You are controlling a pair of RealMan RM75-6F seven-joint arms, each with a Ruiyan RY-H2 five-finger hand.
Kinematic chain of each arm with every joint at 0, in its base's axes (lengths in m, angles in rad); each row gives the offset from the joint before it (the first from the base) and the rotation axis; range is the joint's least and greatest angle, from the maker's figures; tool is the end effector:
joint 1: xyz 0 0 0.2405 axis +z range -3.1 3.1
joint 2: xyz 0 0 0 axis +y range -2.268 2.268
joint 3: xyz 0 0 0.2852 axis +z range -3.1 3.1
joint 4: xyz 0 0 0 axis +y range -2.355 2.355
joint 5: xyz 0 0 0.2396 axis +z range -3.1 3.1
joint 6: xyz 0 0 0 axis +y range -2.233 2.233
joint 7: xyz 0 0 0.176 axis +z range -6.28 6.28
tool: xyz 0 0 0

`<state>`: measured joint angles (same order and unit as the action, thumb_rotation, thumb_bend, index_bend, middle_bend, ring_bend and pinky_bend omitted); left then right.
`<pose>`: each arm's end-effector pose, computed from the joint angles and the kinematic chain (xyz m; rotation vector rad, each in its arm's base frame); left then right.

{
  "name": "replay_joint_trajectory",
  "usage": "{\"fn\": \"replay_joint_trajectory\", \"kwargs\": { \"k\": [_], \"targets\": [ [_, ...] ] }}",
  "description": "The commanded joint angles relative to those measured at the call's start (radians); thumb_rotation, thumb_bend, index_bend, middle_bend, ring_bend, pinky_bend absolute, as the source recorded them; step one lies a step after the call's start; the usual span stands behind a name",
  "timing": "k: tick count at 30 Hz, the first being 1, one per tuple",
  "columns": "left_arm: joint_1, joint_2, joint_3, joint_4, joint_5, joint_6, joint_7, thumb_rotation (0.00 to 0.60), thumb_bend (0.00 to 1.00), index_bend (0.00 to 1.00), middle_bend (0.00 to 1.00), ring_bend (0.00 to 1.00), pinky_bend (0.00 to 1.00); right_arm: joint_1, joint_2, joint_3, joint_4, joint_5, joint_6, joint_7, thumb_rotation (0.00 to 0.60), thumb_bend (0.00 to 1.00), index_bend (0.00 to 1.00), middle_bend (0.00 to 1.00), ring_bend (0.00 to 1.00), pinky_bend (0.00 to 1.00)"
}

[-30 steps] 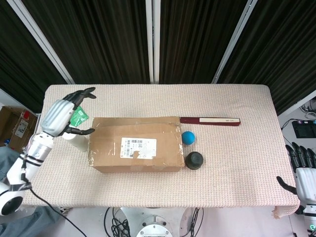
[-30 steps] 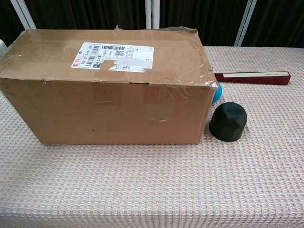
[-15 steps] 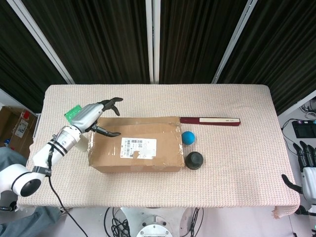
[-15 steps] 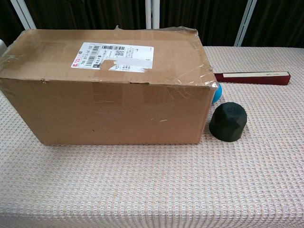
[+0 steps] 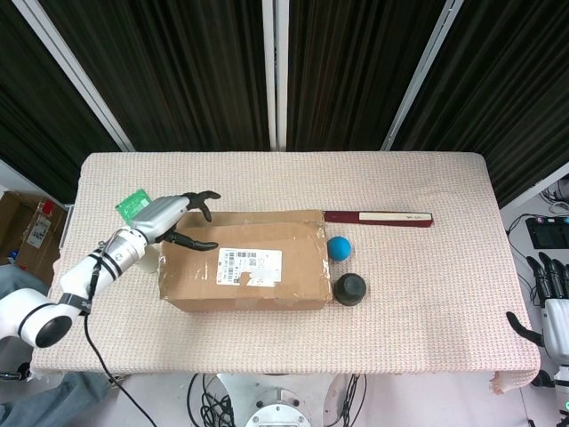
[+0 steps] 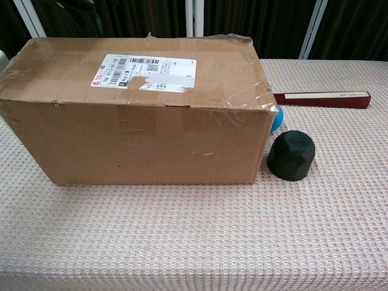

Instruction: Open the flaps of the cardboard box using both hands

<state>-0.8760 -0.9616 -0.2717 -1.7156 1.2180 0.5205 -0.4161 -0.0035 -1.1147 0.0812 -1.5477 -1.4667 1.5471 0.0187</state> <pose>-0.1245 0.4375 0.0964 -1.9218 -1.3947 -0.9907 -0.3787 -0.1928 0.1717 1.2663 -0.8577 0.8453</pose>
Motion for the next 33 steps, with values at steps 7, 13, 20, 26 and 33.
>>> {"fn": "replay_joint_trajectory", "kwargs": {
  "k": [7, 13, 20, 26, 33],
  "targets": [
    [-0.010, -0.001, 0.011, -0.001, -0.005, -0.015, 0.006, 0.259, 0.00, 0.13, 0.34, 0.14, 0.20, 0.000, -0.007, 0.002, 0.009, 0.001, 0.000, 0.012, 0.600, 0.13, 0.00, 0.00, 0.00, 0.00],
    [-0.008, 0.024, 0.002, -0.033, 0.005, -0.040, -0.044, 0.247, 0.00, 0.13, 0.34, 0.13, 0.20, -0.002, -0.009, 0.006, 0.010, 0.001, 0.007, 0.021, 0.600, 0.14, 0.00, 0.00, 0.00, 0.00],
    [0.024, 0.071, -0.024, -0.092, 0.062, 0.000, -0.113, 0.238, 0.00, 0.13, 0.34, 0.13, 0.20, 0.003, -0.011, 0.002, 0.018, -0.003, -0.007, 0.050, 0.600, 0.15, 0.00, 0.00, 0.00, 0.00],
    [0.074, 0.153, -0.062, -0.184, 0.137, 0.079, -0.230, 0.226, 0.00, 0.08, 0.35, 0.13, 0.20, 0.004, -0.018, 0.007, 0.028, -0.011, 0.005, 0.066, 0.600, 0.15, 0.00, 0.00, 0.00, 0.00],
    [0.147, 0.293, -0.077, -0.283, 0.316, 0.195, -0.458, 0.222, 0.00, 0.00, 0.36, 0.13, 0.21, 0.012, -0.028, 0.007, 0.043, -0.016, -0.004, 0.075, 0.600, 0.15, 0.00, 0.00, 0.00, 0.00]
  ]
}}
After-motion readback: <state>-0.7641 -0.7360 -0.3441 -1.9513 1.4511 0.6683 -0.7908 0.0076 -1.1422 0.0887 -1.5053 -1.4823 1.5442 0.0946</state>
